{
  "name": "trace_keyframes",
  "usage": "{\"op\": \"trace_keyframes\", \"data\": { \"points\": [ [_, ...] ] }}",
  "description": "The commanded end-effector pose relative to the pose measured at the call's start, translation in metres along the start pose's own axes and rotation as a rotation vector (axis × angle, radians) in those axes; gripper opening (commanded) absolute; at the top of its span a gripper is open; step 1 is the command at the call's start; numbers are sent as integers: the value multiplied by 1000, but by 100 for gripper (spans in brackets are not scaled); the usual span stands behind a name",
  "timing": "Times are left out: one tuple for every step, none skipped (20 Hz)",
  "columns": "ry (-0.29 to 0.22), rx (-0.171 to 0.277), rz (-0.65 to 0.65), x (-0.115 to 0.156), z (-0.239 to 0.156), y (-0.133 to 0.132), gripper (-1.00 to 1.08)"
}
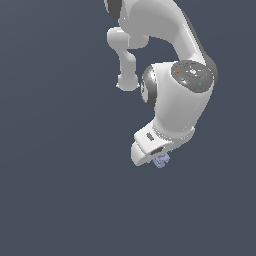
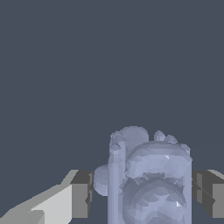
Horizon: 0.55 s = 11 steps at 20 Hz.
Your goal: Pick up the object and move it to a goal position.
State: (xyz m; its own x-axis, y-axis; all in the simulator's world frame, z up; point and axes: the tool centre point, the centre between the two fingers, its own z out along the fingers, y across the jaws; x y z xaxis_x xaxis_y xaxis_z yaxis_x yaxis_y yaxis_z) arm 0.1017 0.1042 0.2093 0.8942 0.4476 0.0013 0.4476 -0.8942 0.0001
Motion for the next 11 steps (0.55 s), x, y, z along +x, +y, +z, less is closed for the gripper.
{"op": "trace_keyframes", "data": {
  "points": [
    [-1,0,2,7,-9,-6,-100],
    [-1,0,2,9,-11,-8,-100],
    [-1,0,2,11,-14,-9,-100],
    [-1,0,2,13,-16,-11,-100],
    [-1,0,2,14,-17,-12,-100],
    [-1,0,2,16,-19,-13,-100],
    [-1,0,2,17,-20,-13,-100],
    [-1,0,2,17,-20,-14,-100],
    [-1,0,2,18,-21,-14,-100],
    [-1,0,2,18,-21,-15,-100],
    [-1,0,2,18,-21,-15,-100]
  ]
}}
